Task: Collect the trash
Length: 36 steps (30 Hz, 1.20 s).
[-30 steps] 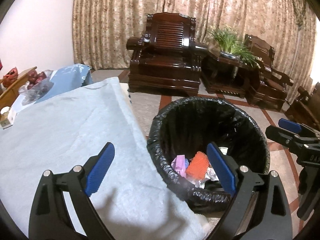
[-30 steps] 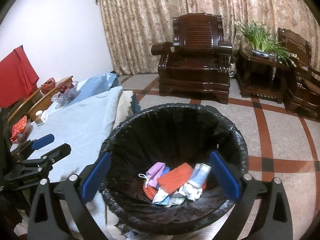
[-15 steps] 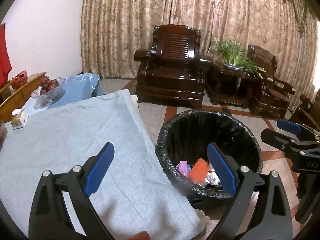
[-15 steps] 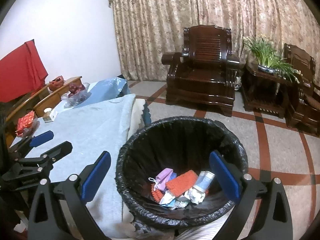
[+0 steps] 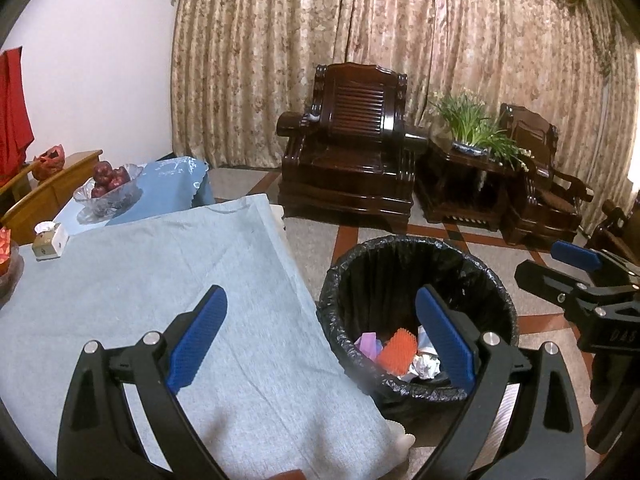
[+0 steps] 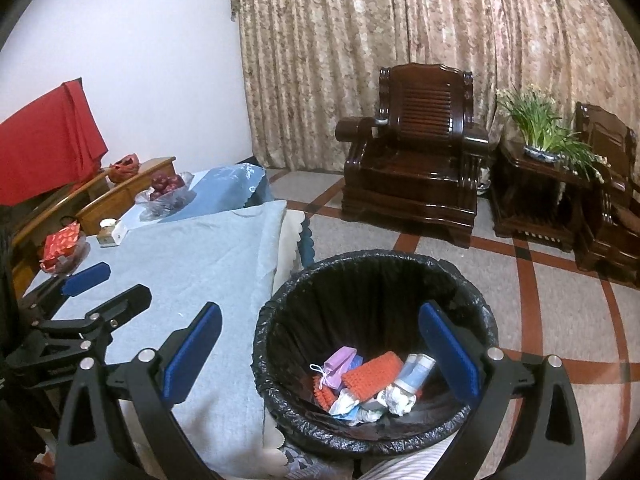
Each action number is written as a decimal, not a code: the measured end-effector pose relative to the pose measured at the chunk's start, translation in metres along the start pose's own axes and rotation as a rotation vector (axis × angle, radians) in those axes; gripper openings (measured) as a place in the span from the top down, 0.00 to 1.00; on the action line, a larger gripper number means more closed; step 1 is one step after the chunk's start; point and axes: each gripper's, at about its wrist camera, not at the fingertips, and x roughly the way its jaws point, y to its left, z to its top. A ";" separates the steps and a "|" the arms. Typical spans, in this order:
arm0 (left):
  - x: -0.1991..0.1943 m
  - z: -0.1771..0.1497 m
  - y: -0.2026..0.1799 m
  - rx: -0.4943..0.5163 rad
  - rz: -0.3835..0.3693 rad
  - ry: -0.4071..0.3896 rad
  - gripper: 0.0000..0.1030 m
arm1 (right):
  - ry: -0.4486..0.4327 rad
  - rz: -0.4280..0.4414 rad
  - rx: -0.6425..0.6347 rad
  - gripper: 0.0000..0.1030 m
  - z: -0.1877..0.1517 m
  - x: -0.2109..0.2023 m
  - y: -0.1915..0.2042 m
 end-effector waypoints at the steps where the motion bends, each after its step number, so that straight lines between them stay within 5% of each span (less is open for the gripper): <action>1: -0.001 0.000 0.000 -0.001 0.000 -0.001 0.10 | -0.001 0.001 -0.002 0.06 0.000 0.000 0.001; 36: -0.005 0.001 0.002 -0.002 0.001 -0.018 0.10 | -0.004 0.001 -0.008 0.06 0.003 0.001 0.006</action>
